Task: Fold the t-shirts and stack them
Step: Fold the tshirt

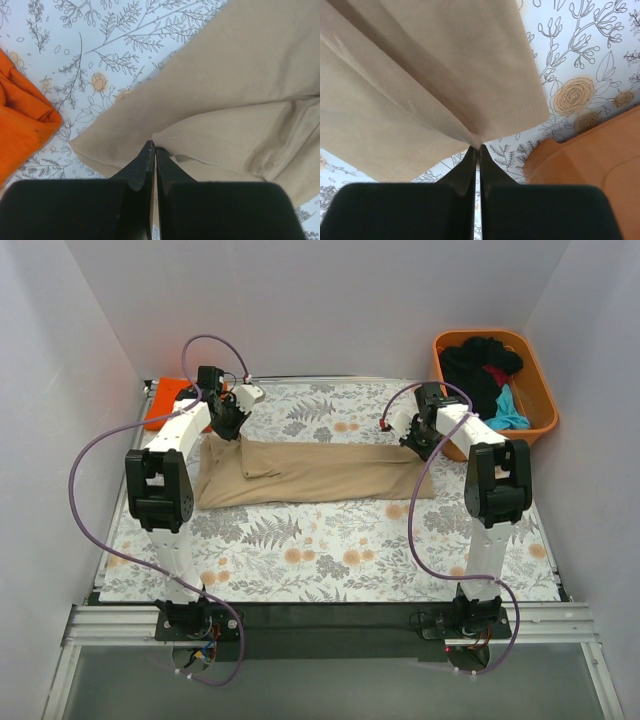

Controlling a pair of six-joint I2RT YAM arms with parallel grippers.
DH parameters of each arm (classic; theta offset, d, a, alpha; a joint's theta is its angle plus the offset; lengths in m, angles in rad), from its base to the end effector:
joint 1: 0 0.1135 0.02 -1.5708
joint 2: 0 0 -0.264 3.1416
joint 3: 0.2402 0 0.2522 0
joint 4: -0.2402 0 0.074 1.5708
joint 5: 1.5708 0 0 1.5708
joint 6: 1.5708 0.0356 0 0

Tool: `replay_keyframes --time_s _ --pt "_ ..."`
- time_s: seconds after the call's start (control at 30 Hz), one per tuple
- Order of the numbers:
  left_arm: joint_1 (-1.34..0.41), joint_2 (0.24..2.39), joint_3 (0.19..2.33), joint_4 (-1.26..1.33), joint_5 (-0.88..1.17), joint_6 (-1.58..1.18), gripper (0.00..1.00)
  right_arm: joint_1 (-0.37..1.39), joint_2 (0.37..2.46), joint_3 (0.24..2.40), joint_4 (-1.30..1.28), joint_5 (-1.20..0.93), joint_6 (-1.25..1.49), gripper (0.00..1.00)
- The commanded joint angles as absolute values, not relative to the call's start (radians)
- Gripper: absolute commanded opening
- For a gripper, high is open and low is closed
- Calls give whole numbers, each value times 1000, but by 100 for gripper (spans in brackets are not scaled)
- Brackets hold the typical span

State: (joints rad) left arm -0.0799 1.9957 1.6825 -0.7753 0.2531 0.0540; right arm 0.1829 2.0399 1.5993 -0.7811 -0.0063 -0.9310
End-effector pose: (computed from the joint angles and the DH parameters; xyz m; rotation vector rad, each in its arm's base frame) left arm 0.4286 -0.0433 0.2395 0.2593 2.6314 -0.3447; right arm 0.4169 0.0773 0.1958 -1.4863 2.3839 -0.1728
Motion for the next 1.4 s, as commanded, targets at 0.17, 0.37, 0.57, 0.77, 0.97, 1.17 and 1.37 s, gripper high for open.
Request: replay_keyframes --time_s 0.17,0.37,0.57,0.77,0.97,1.17,1.37 --pt "-87 2104 1783 -750 264 48 6 176 2114 1649 -744 58 -930 12" --pt "-86 2103 1810 -752 294 -80 49 195 2077 1660 -747 41 -881 57" --pt "-87 2005 1809 -914 443 -126 50 230 1959 1644 -779 8 -862 64" --pt "-92 1960 1767 -966 462 -129 45 232 1918 1559 -814 -23 -838 46" --pt "-167 1936 1686 -1026 439 -71 43 230 1902 1509 -850 -54 -813 35" --pt "-195 1950 1637 -1008 358 -38 42 232 1911 1471 -873 -52 -813 35" --pt "-229 1944 1582 -908 267 -8 43 227 1945 1428 -874 -20 -810 35"
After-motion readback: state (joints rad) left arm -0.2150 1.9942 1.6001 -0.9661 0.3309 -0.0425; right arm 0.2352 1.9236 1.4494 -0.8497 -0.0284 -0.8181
